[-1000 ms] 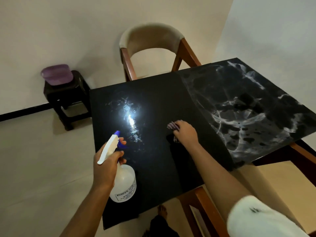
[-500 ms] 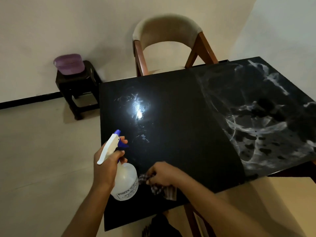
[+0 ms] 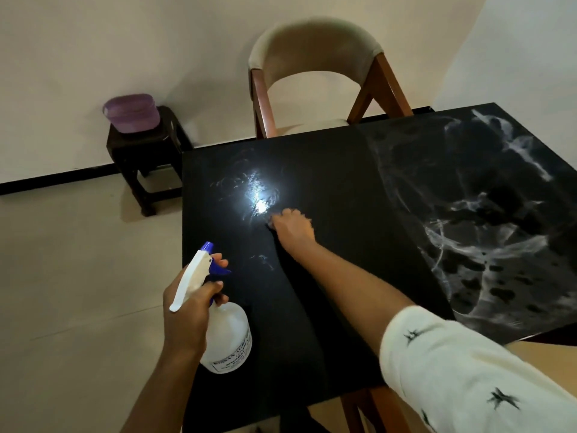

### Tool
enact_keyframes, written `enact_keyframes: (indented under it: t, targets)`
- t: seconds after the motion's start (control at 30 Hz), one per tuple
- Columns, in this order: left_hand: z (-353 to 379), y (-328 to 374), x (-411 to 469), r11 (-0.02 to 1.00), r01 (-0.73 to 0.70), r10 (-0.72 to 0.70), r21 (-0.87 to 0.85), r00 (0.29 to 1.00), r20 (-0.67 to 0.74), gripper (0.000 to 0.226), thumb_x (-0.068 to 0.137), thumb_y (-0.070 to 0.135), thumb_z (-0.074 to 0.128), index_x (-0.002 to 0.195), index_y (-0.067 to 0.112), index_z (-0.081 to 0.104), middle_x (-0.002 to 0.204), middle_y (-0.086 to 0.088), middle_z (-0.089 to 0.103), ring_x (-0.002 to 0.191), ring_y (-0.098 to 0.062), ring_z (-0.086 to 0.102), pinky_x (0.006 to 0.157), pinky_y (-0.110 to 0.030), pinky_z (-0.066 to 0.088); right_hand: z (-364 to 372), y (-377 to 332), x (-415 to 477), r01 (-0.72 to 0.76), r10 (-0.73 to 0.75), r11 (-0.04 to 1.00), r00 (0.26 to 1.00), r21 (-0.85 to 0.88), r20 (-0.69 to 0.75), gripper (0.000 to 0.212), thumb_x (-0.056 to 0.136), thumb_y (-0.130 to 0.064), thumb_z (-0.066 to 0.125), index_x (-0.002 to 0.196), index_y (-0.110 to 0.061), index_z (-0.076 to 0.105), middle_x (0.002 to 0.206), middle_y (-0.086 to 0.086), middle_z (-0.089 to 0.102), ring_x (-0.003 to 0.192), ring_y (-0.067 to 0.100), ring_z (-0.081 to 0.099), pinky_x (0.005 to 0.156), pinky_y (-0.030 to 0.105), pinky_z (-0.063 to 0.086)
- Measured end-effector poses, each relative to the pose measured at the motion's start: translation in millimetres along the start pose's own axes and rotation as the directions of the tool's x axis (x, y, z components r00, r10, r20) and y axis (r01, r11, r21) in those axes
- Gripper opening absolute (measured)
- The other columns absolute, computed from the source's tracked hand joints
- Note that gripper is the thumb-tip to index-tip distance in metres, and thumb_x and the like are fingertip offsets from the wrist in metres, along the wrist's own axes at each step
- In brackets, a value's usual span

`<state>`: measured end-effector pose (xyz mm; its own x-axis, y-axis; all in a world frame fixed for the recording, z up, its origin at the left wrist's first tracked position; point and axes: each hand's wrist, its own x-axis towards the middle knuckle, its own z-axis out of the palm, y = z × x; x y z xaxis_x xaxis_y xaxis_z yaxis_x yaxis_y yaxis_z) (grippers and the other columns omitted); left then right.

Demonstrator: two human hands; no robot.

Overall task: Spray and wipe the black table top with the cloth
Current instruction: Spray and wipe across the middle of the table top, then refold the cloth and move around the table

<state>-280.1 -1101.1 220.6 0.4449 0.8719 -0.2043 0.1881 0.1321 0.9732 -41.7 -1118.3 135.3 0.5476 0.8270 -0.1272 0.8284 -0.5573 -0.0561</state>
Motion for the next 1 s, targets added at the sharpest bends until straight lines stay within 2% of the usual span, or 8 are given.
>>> enact_keyframes:
  t: [0.23, 0.37, 0.43, 0.5, 0.6, 0.67, 0.83, 1.0]
  targets:
    - [-4, 12, -24, 0.998, -0.054, 0.057, -0.041, 0.995, 0.081, 0.047, 0.085, -0.012, 0.05, 0.092, 0.031, 0.067, 0.09, 0.005, 0.073, 0.063, -0.014, 0.06, 0.054, -0.023, 0.053, -1, -40, -154, 0.27, -0.327, 0.935, 0.906, 0.229, 0.268, 0.028, 0.093, -0.028, 0.057, 0.119, -0.019, 0.064, 0.112, 0.011, 0.057, 0.099, 0.031, 0.058, 0.074, 0.036, 0.047]
    - [-12, 11, -49, 0.998, -0.058, 0.064, -0.037, 0.981, 0.186, 0.044, 0.084, -0.013, 0.049, 0.093, 0.025, 0.069, 0.09, 0.003, 0.073, 0.074, -0.015, 0.062, 0.056, -0.023, 0.052, -6, -28, -224, -0.128, -0.244, 0.821, 0.803, 0.556, 0.544, 0.037, 0.089, -0.029, 0.064, 0.125, -0.019, 0.062, 0.12, 0.004, 0.064, 0.104, 0.021, 0.059, 0.085, 0.03, 0.045]
    - [-14, 8, -67, 0.998, -0.045, 0.054, -0.039, 0.966, 0.253, 0.042, 0.083, -0.014, 0.048, 0.097, 0.019, 0.07, 0.097, -0.004, 0.071, 0.079, -0.018, 0.061, 0.055, -0.023, 0.05, -9, -21, -264, -0.436, -0.163, 0.486, 0.806, 0.757, 0.569, 0.034, 0.09, -0.025, 0.065, 0.123, -0.016, 0.063, 0.114, 0.002, 0.066, 0.098, 0.014, 0.062, 0.084, 0.024, 0.048]
    - [-14, 3, -88, 0.999, -0.026, 0.035, -0.033, 0.945, 0.325, 0.039, 0.083, -0.013, 0.049, 0.102, 0.014, 0.069, 0.1, -0.006, 0.071, 0.082, -0.017, 0.063, 0.056, -0.021, 0.051, -5, -23, -302, -0.544, -0.046, 0.01, 0.838, 0.839, 0.544, 0.031, 0.091, -0.018, 0.063, 0.121, -0.009, 0.062, 0.106, 0.005, 0.066, 0.089, 0.012, 0.065, 0.079, 0.022, 0.052]
    - [-10, -8, -121, 1.0, -0.006, 0.007, -0.004, 0.911, 0.412, 0.038, 0.085, -0.01, 0.052, 0.104, 0.019, 0.068, 0.098, -0.002, 0.071, 0.082, -0.012, 0.064, 0.061, -0.022, 0.051, 2, -30, -348, -0.374, 0.104, -0.619, 0.832, 0.691, 0.544, 0.037, 0.085, -0.018, 0.065, 0.12, -0.005, 0.063, 0.11, 0.014, 0.067, 0.099, 0.025, 0.066, 0.093, 0.036, 0.051]
    - [-6, -14, -145, 1.0, -0.002, -0.002, 0.009, 0.886, 0.464, 0.037, 0.084, -0.009, 0.053, 0.104, 0.019, 0.068, 0.098, -0.002, 0.071, 0.08, -0.011, 0.064, 0.061, -0.023, 0.052, -1, -33, -377, -0.172, 0.194, -0.825, 0.809, 0.538, 0.555, 0.04, 0.082, -0.023, 0.068, 0.118, -0.006, 0.067, 0.118, 0.015, 0.067, 0.11, 0.029, 0.063, 0.105, 0.043, 0.043]
    - [13, -24, -197, 0.996, -0.051, -0.004, 0.068, 0.774, 0.633, 0.037, 0.086, -0.006, 0.055, 0.104, 0.024, 0.067, 0.1, 0.0, 0.071, 0.089, -0.018, 0.066, 0.062, -0.023, 0.054, -20, -31, -439, 0.222, 0.376, -0.912, 0.787, 0.344, 0.49, 0.036, 0.095, -0.027, 0.05, 0.114, -0.003, 0.068, 0.119, 0.019, 0.066, 0.106, 0.031, 0.062, 0.105, 0.044, 0.04]
    - [35, -26, -239, 0.988, -0.121, 0.013, 0.097, 0.685, 0.729, 0.036, 0.089, -0.001, 0.055, 0.114, 0.024, 0.061, 0.105, -0.001, 0.069, 0.085, -0.018, 0.065, 0.058, -0.019, 0.053, -26, -18, -486, 0.37, 0.484, -0.872, 0.75, 0.321, 0.45, 0.038, 0.095, -0.032, 0.05, 0.105, -0.003, 0.073, 0.106, 0.018, 0.07, 0.093, 0.03, 0.068, 0.096, 0.045, 0.047]
